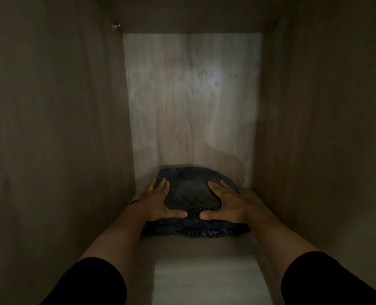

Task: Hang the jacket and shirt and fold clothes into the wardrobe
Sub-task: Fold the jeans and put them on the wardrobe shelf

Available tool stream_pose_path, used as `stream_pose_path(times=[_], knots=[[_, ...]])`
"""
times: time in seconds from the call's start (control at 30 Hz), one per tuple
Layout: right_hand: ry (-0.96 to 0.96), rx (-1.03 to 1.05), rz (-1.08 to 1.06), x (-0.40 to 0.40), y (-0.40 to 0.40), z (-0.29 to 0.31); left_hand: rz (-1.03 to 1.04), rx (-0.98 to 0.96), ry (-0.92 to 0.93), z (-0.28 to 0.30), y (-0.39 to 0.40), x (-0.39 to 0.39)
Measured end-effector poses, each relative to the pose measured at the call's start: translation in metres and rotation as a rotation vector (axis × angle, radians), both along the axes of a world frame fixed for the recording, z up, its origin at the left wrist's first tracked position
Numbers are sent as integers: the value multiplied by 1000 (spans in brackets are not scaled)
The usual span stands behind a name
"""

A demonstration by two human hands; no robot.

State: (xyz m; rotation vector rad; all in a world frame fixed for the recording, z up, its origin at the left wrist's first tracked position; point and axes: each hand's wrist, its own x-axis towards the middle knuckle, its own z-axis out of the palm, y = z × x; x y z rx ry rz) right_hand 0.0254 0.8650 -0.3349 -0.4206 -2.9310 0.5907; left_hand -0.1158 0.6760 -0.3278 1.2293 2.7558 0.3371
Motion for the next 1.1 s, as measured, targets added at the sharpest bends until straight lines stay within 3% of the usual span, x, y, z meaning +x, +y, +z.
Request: stream_pose_path(times=[0.17, 0.33, 0.6, 0.77, 0.93, 1.1], knots=[[15, -40, 13, -6, 9, 0, 10, 53, -35, -6, 16, -14], [72, -71, 11, -1, 3, -4, 63, 101, 45, -11, 19, -5], [58, -149, -110, 50, -28, 24, 182, 189, 17, -8, -14, 29], [185, -264, -205, 105, -71, 54, 209, 372, 3, 22, -50, 84], [421, -427, -273, 172, -122, 41, 228, 634, -14, 21, -101, 170], [434, -499, -169, 214, -159, 23, 126, 842, -234, 4, -128, 239]])
